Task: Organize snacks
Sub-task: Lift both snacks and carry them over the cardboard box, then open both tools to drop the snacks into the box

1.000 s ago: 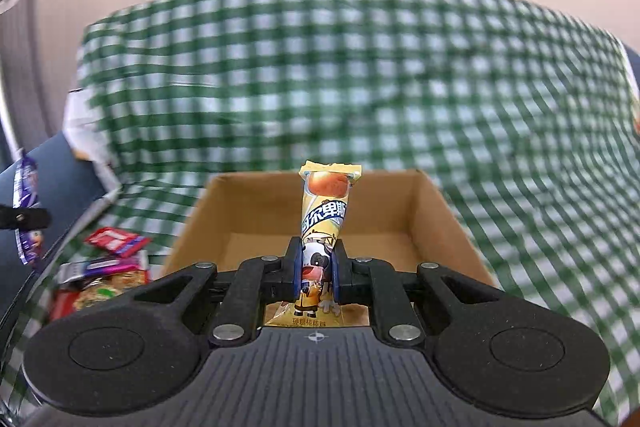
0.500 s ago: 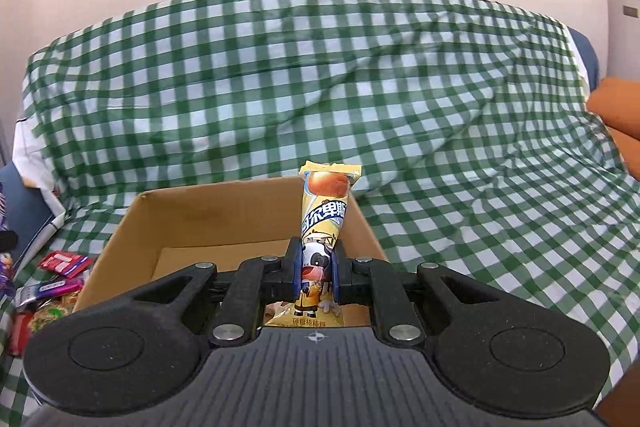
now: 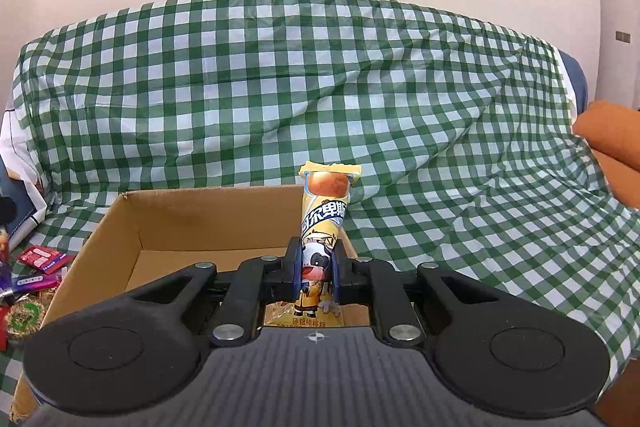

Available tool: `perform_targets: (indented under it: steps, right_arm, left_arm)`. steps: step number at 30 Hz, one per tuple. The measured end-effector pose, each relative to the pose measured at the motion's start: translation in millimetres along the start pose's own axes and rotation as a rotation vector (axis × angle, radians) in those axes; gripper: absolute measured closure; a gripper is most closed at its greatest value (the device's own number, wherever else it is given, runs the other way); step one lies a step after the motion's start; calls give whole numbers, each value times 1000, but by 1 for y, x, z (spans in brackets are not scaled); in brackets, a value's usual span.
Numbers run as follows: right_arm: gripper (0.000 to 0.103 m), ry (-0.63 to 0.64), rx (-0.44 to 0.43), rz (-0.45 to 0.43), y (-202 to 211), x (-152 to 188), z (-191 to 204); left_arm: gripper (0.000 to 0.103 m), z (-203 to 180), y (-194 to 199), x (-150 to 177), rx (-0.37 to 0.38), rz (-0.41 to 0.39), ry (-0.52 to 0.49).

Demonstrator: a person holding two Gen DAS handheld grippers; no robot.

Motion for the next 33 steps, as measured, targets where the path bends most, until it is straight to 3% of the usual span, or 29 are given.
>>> perform_targets:
  steps: [10,21,23,24,26,28,33]
  right_arm:
    - [88,17,4,12,-3,1,2]
    - [88,60,-1,1,-2,1,12]
    - [87,62,-10,12,-4,2,13]
    - [84,65,-15,21,-6,3,14]
    - [57,81,-9,26,-7,4,17]
    - [46,96,-5,21,-7,4,19]
    - [44,118,-2,32,-9,8,24]
  left_arm:
    - [89,-32,-10,14,56,11,-107]
    - [88,-40,-12,18,87,25,-115]
    - [77,-43,-13,21,126,48,-112]
    - [71,-46,-12,23,133,48,-123]
    - [54,-51,-10,24,122,34,-159]
    - [53,-54,-11,26,112,27,-183]
    - [53,-49,-11,25,71,-8,-187]
Point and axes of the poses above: each gripper's, at about its wrist camera, not at the fingertips, and y roughly against the way its jaws point, z to its left, x to its underside, the point moved 7 cm from there along -y, roughly the way its jaws point, and after that the axes turned 4 degrees about z, right-handed, at the moved point
